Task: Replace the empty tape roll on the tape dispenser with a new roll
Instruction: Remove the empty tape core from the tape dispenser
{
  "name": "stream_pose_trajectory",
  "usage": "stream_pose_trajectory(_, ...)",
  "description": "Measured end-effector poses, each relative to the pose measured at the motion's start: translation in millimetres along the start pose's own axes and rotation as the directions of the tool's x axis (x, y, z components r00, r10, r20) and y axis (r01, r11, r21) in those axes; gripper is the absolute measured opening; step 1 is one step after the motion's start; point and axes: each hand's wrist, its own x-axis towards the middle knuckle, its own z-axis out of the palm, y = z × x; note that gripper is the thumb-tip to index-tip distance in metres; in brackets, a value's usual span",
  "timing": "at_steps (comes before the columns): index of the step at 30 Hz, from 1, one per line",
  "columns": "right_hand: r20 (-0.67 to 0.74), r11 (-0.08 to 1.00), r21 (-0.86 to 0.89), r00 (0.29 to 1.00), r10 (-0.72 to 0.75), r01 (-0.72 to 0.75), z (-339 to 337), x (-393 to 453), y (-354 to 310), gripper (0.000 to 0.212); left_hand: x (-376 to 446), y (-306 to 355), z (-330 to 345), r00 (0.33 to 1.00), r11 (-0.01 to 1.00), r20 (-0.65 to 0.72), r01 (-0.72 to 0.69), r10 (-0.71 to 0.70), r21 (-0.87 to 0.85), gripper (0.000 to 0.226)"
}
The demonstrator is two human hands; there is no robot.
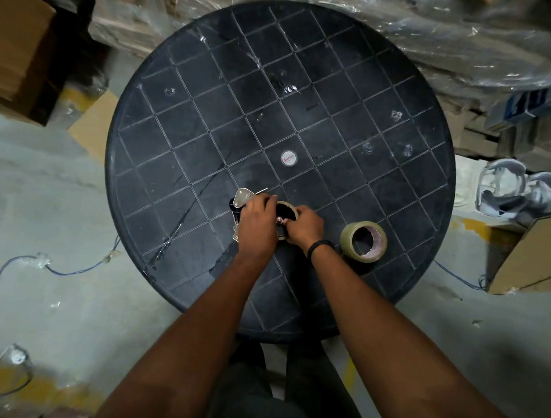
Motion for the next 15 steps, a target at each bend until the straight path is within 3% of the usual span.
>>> stream_pose_trajectory(3, 0.009, 0.998, -0.056, 1.0, -0.023, 0.023, -0.5, 3.3, -0.5, 0.031, 14.4, 7.0, -3.5, 0.969, 1.0, 0.247, -0.006, 0.013, -0.031, 0.053)
stream_pose_trajectory(8, 0.035, 0.991, -0.124, 0.998, -0.046, 0.05, -1.4, 9.3, -2.4, 0.027, 40.7, 13.7, -21.8, 0.857, 0.999, 0.514, -0.041, 0.036, -0.001, 0.049)
stream_pose_trajectory(11, 0.025, 0.997, -0.071, 1.0, -0.002, 0.004, -2.8, 10.0, -5.0, 0.028, 48.5, 12.8, -29.9, 0.837, 0.997, 0.545, -0.067, 0.038, 0.033, 0.047)
stream_pose_trajectory(15, -0.022, 0.999, -0.034, 1.0, 0.006, -0.007, 0.9, 4.1, -9.2, 0.033, 44.1, 14.9, -32.9, 0.9, 0.996, 0.436, -0.038, -0.001, 0.079, 0.032)
